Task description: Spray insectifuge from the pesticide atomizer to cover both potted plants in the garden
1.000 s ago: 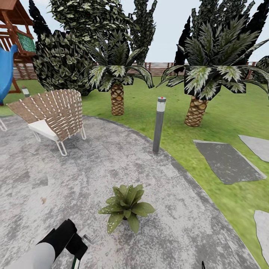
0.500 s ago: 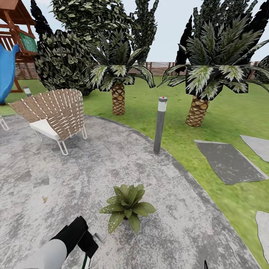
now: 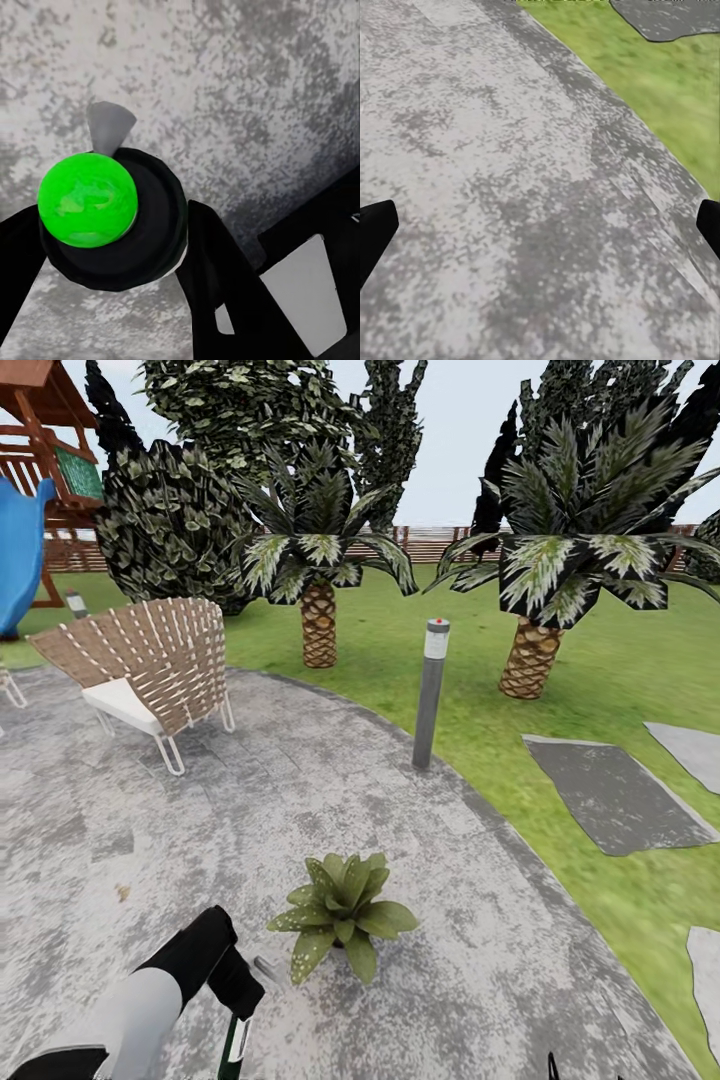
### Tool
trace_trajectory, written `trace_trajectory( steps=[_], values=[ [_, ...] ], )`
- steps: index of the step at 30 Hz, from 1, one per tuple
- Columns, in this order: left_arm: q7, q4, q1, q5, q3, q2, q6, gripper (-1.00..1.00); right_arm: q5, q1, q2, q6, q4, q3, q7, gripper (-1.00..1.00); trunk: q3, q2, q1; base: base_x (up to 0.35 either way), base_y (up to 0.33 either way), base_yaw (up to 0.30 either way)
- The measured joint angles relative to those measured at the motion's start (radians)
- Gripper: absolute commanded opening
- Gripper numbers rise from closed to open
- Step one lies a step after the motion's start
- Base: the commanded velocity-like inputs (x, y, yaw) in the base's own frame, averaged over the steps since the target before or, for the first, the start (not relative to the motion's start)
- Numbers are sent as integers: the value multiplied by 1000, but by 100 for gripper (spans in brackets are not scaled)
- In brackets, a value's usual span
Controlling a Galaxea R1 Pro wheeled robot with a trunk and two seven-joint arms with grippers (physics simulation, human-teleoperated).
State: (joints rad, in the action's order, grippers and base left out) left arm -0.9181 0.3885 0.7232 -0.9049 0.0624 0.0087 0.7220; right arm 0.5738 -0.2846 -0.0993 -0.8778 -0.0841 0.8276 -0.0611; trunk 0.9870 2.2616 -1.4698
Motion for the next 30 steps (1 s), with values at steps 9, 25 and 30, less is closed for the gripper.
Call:
trace_trajectory(
  steps=[9,25,30],
  values=[
    [-109,51,31,-55,1,-10,4,-100,1,0,0,0,0,0,0,100,0,0,0,134,-150,181],
    [-114,104,81,-142,1,-26,52,-100,2,0,1,0,1,-1,0,100,0,0,0,-127,-221,144],
    [-113,103,104,-140,1,-26,53,-100,0,0,0,0,0,0,0,100,0,0,0,200,-110,24]
  ],
)
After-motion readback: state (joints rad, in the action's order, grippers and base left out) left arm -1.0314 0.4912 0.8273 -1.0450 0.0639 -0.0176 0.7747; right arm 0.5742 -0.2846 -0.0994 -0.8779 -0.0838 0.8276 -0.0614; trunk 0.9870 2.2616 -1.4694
